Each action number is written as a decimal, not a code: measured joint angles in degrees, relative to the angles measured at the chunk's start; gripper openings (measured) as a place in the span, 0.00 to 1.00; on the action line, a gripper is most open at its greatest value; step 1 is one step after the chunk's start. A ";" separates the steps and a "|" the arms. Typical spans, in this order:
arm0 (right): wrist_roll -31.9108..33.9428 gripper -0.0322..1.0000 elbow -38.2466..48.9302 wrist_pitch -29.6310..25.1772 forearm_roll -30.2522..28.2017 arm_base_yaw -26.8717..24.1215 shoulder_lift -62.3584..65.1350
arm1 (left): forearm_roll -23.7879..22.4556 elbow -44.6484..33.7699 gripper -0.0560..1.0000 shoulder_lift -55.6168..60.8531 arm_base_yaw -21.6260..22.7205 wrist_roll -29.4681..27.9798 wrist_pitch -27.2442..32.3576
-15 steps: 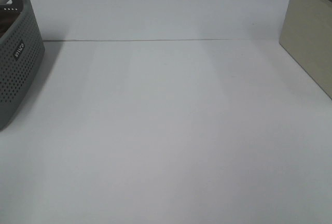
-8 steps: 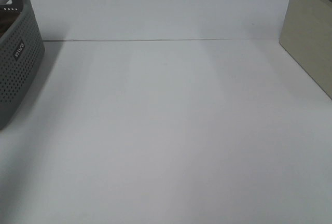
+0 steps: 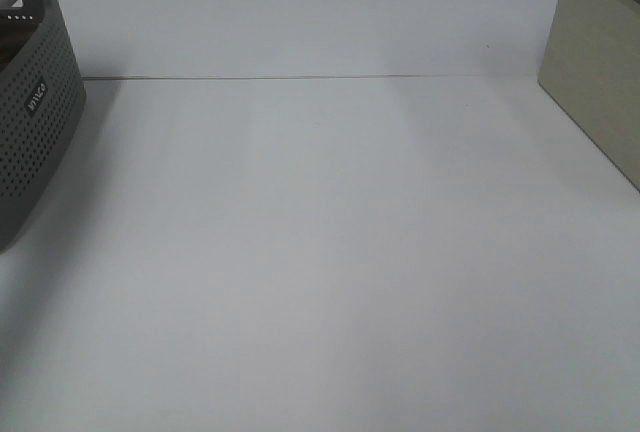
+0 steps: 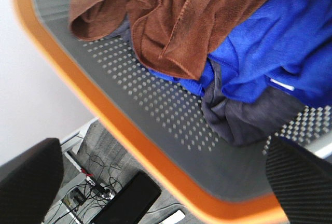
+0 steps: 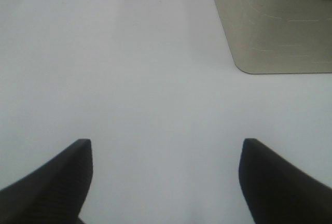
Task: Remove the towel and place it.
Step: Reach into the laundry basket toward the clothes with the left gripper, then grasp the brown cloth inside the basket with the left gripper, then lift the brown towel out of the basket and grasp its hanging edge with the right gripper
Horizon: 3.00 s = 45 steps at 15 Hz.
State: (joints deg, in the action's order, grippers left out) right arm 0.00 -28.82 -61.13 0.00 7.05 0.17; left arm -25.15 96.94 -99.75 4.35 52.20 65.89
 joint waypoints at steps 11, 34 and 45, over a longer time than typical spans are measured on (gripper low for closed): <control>0.00 0.76 0.00 0.00 0.00 0.00 0.00 | 2.98 10.37 0.97 -28.19 4.98 7.62 -6.25; 0.00 0.76 0.00 0.00 0.00 0.00 0.00 | 8.77 13.35 0.05 -3.27 3.15 -8.08 0.46; -9.22 0.76 -1.26 10.77 10.60 0.00 -7.05 | 5.16 21.43 0.05 9.68 -20.91 -14.95 0.11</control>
State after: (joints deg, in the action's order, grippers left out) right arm -9.22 -30.08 -50.36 10.60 7.05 -6.88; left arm -20.00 118.37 -90.07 -16.56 37.24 66.00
